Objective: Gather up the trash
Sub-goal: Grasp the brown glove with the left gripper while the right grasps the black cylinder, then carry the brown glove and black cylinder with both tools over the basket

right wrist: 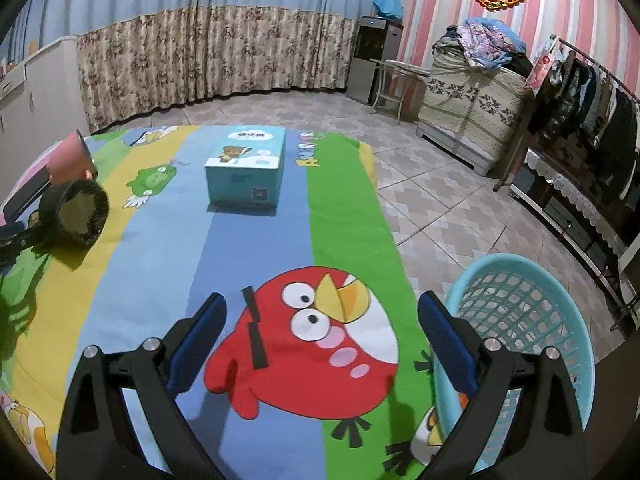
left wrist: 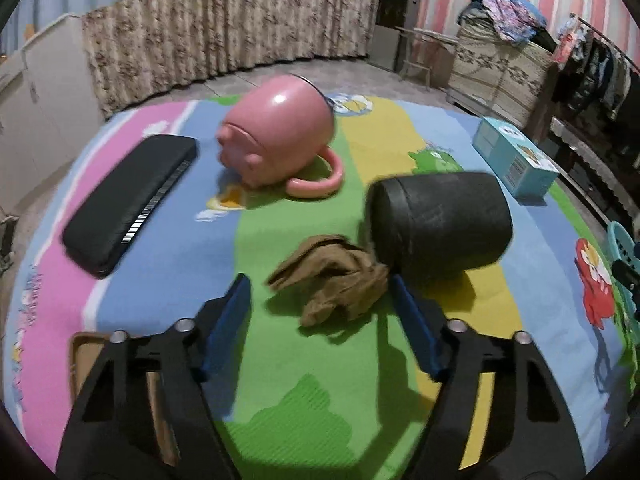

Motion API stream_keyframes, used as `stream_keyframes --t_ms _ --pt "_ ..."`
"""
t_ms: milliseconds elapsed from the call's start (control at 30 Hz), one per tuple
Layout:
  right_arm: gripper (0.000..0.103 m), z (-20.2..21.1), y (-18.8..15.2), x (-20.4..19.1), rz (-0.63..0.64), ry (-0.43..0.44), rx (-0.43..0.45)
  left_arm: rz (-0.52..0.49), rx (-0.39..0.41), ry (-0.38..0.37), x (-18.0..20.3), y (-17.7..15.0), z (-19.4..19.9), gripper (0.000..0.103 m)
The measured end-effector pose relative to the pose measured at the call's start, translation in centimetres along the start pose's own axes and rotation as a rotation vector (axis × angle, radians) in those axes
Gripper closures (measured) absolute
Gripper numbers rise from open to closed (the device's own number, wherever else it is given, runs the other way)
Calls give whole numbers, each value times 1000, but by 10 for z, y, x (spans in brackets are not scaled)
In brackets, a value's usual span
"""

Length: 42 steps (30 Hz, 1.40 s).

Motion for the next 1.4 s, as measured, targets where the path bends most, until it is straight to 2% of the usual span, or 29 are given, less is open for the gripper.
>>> stream_keyframes --t_ms 100,167,367,533,833,1000,1133,1167,1200,1233,1267,1400 --pt "9 4 3 -11 2 20 6 -15 -12 -20 4 -2 -4 53" --pt "9 10 4 -22 11 42 12 -11 17 -35 3 -2 2 56" --pt "9 22 9 -70 63 90 25 -16 110 14 -12 -5 37 57" --pt "9 23 8 -131 129 137 6 21 139 66 -47 -15 61 57" --pt "8 25 21 -216 159 200 16 102 178 147 -124 -32 94 57" --pt "8 12 35 -247 147 183 -16 156 174 168 -152 -41 98 57" --pt "8 -4 40 -255 133 135 -67 180 178 162 -157 -41 100 57" --pt "9 -6 40 -255 130 138 -71 183 179 161 -157 -40 100 57" --pt "15 -6 40 -255 125 146 -76 182 178 161 -156 -40 100 57" --pt "30 -7 39 -254 127 155 -81 179 178 162 -156 -40 100 57" --pt "34 -7 37 -254 130 176 -94 174 179 166 -154 -40 101 57" --pt "35 0 32 -239 129 221 -82 152 191 172 -137 -34 106 57"
Point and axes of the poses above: each gripper's, at about its wrist camera, not at the fingertips, and z roughly against the way its jaws point, x to its right, y to its top, the point moved 8 cm from there along -z, roughly the way its jaws point, and after that the axes turned 9 degrees about -x, right-handed, at the moved point
